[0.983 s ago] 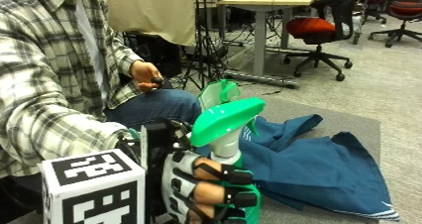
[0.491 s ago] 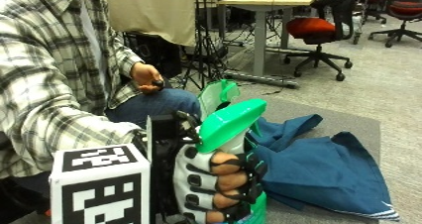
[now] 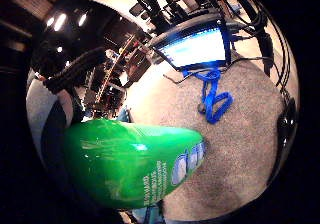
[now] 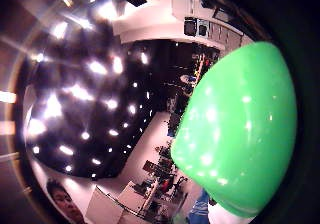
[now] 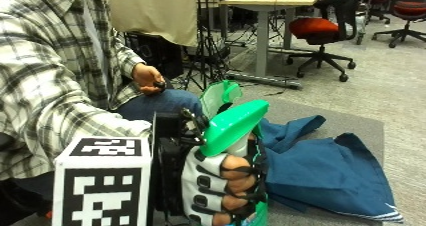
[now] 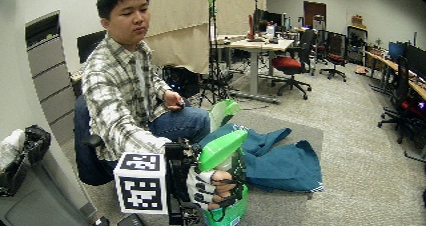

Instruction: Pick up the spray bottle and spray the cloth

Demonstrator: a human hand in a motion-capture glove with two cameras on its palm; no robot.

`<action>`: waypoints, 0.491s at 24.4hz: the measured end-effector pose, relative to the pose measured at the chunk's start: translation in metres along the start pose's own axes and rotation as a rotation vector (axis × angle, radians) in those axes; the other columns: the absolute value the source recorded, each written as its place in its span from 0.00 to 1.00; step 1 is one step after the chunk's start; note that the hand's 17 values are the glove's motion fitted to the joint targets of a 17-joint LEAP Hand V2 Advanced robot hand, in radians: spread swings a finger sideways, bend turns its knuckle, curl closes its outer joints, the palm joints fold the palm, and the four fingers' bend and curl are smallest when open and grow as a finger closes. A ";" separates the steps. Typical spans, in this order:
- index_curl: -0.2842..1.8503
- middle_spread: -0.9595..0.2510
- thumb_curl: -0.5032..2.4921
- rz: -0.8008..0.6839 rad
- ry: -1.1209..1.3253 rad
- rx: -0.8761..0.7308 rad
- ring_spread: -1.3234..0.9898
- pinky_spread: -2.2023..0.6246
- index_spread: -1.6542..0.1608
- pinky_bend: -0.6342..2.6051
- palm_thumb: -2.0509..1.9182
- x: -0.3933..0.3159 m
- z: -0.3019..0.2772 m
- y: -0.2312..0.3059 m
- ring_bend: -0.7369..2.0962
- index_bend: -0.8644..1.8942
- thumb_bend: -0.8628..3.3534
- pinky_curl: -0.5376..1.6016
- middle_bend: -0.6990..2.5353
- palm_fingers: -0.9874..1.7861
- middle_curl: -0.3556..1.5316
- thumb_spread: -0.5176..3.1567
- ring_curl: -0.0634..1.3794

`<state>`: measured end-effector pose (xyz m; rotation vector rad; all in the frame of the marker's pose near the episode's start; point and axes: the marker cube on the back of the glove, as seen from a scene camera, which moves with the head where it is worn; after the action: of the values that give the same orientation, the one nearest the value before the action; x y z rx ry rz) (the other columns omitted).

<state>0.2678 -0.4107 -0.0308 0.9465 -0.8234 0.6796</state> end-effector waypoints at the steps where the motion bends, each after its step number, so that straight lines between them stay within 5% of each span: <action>1: 0.36 0.66 0.39 -0.002 0.002 0.004 0.49 0.75 0.77 0.31 0.78 0.000 0.000 0.000 0.42 0.44 0.20 0.39 0.36 0.85 0.43 0.24 0.32; 12: 0.38 0.65 0.40 -0.032 0.002 -0.043 0.48 0.73 0.77 0.32 0.78 -0.006 0.005 0.000 0.45 0.45 0.20 0.41 0.37 0.84 0.44 0.20 0.35</action>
<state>0.2630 -0.4160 -0.0337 0.9182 -0.8163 0.6335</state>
